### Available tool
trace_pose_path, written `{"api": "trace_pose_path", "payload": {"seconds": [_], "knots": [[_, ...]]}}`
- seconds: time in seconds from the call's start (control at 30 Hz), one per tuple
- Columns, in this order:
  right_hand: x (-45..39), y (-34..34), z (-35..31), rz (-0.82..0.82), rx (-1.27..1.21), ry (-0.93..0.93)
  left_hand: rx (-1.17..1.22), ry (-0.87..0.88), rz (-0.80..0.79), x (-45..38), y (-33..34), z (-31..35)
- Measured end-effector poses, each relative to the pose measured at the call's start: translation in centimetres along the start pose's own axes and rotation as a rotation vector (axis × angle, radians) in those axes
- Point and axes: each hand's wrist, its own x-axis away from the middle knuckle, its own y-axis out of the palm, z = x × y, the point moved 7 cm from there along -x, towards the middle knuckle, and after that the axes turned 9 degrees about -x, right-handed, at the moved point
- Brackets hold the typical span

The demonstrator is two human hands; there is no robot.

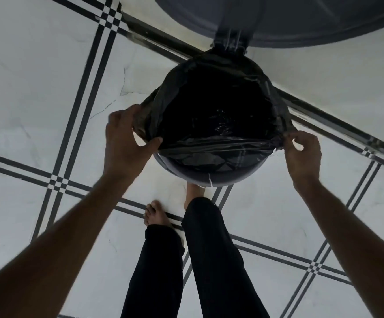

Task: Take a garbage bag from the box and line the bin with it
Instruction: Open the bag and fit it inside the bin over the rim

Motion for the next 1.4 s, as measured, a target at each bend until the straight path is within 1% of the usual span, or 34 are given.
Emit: {"api": "trace_pose_path", "payload": {"seconds": [0.07, 0.1, 0.17, 0.23, 0.27, 0.33, 0.4, 0.47, 0.53, 0.63, 0.73, 0.83, 0.87, 0.9, 0.93, 1.0, 1.07, 1.1, 1.13, 1.17, 1.23, 1.33, 1.4], "knots": [[1.0, -0.2, 1.0, -0.026, -0.037, 0.024, -0.029, -0.093, 0.108, 1.5, -0.7, 0.3], [1.5, -0.1, 1.5, -0.060, -0.073, 0.050, -0.044, -0.178, 0.101, 2.2, -0.5, 0.1], [2.7, 0.2, 2.2, -0.118, -0.200, 0.143, 0.011, -0.370, -0.026, 3.3, 1.0, -0.6], [3.9, 0.7, 2.5, -0.160, -0.336, 0.249, 0.220, -0.512, -0.164, 4.4, 2.9, -1.2], [4.4, 1.0, 2.5, -0.184, -0.394, 0.301, 0.311, -0.567, -0.197, 5.0, 3.6, -1.5], [5.0, 1.8, 2.6, -0.249, -0.478, 0.399, 0.418, -0.624, -0.197, 5.6, 4.0, -1.8], [5.1, 2.4, 2.6, -0.290, -0.525, 0.451, 0.514, -0.639, -0.194, 6.0, 4.1, -1.9], [4.9, 2.4, 2.5, -0.252, -0.556, 0.467, 0.599, -0.659, -0.195, 6.3, 4.2, -2.0], [4.8, 2.2, 2.3, -0.205, -0.640, 0.459, 0.650, -0.695, -0.178, 6.8, 4.3, -2.1], [5.0, 2.1, 1.7, -0.215, -0.703, 0.422, 0.783, -0.778, -0.144, 7.5, 4.6, -2.1], [5.5, 1.5, 2.4, -0.169, -0.702, 0.444, 0.926, -0.851, -0.170, 7.9, 5.5, -2.1], [5.9, 1.3, 4.2, -0.103, -0.712, 0.532, 1.030, -0.929, -0.229, 8.2, 6.6, -1.9], [6.1, 1.5, 4.8, -0.115, -0.705, 0.556, 1.014, -0.933, -0.262, 8.2, 6.9, -1.8], [6.3, 1.7, 5.3, -0.148, -0.689, 0.566, 0.949, -0.912, -0.296, 8.2, 7.1, -1.8], [6.5, 2.0, 5.8, -0.194, -0.663, 0.568, 0.835, -0.870, -0.325, 8.2, 7.3, -1.9], [7.1, 2.4, 6.5, -0.250, -0.610, 0.568, 0.489, -0.723, -0.354, 8.0, 7.0, -2.4], [7.3, 2.7, 7.4, -0.225, -0.546, 0.573, 0.080, -0.524, -0.352, 7.4, 6.5, -2.6], [7.3, 2.8, 7.9, -0.202, -0.506, 0.566, -0.075, -0.440, -0.343, 7.3, 6.3, -2.5], [7.3, 3.1, 8.1, -0.188, -0.469, 0.557, -0.169, -0.388, -0.331, 7.2, 6.1, -2.4], [7.1, 3.4, 8.4, -0.186, -0.445, 0.542, -0.202, -0.370, -0.320, 7.2, 6.0, -2.4], [6.6, 4.2, 8.4, -0.215, -0.394, 0.495, -0.176, -0.410, -0.310, 7.0, 5.9, -2.7], [6.1, 5.6, 8.3, -0.301, -0.382, 0.484, 0.007, -0.582, -0.357, 6.9, 6.2, -3.7], [5.9, 6.4, 7.8, -0.369, -0.475, 0.498, 0.183, -0.714, -0.377, 6.8, 6.5, -4.2]]}}
